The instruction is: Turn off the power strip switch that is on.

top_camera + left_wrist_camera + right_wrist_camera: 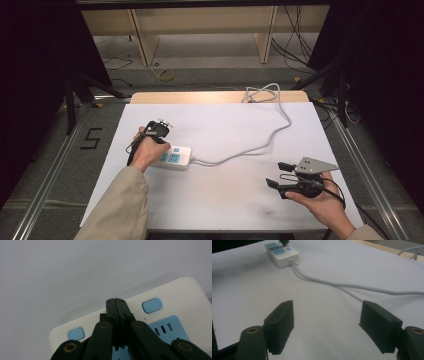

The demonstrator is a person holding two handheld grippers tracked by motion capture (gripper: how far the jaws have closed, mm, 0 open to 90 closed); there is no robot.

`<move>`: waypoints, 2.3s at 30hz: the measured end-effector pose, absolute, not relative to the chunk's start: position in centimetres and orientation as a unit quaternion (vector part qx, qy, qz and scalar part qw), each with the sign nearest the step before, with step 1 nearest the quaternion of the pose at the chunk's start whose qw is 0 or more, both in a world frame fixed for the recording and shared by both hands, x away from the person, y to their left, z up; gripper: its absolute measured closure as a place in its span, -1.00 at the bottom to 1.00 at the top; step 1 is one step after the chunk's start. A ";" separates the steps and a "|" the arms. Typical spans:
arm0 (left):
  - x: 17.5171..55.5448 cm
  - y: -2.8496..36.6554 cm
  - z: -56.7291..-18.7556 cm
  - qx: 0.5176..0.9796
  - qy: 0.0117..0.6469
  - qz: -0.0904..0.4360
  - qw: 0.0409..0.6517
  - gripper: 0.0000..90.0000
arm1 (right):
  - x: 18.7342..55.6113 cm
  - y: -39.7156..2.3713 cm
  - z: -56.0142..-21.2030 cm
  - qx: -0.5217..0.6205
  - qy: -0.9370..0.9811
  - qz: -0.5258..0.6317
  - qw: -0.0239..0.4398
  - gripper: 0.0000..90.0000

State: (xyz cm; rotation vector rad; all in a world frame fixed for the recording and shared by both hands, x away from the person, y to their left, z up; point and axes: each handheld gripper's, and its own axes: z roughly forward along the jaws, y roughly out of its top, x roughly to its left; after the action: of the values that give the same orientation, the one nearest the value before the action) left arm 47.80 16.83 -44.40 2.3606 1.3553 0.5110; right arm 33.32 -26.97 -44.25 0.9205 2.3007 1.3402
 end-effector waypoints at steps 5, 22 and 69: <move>47.8 16.5 -44.5 0.839 0.479 0.178 0.186 1.00 | 33.3 -27.0 -44.2 0.321 0.806 0.470 0.162 -0.38; 47.4 16.4 -44.8 0.834 0.479 0.197 0.188 1.00 | 33.2 -26.9 -44.3 0.323 0.806 0.470 0.161 -0.38; 47.6 16.8 -44.7 0.832 0.482 0.186 0.201 1.00 | 33.3 -27.0 -44.1 0.320 0.805 0.472 0.162 -0.38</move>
State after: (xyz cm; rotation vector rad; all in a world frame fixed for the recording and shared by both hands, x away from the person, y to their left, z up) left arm 47.55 16.80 -44.71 2.3265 1.3462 0.5205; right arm 33.31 -27.04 -44.12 0.9140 2.2979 1.3457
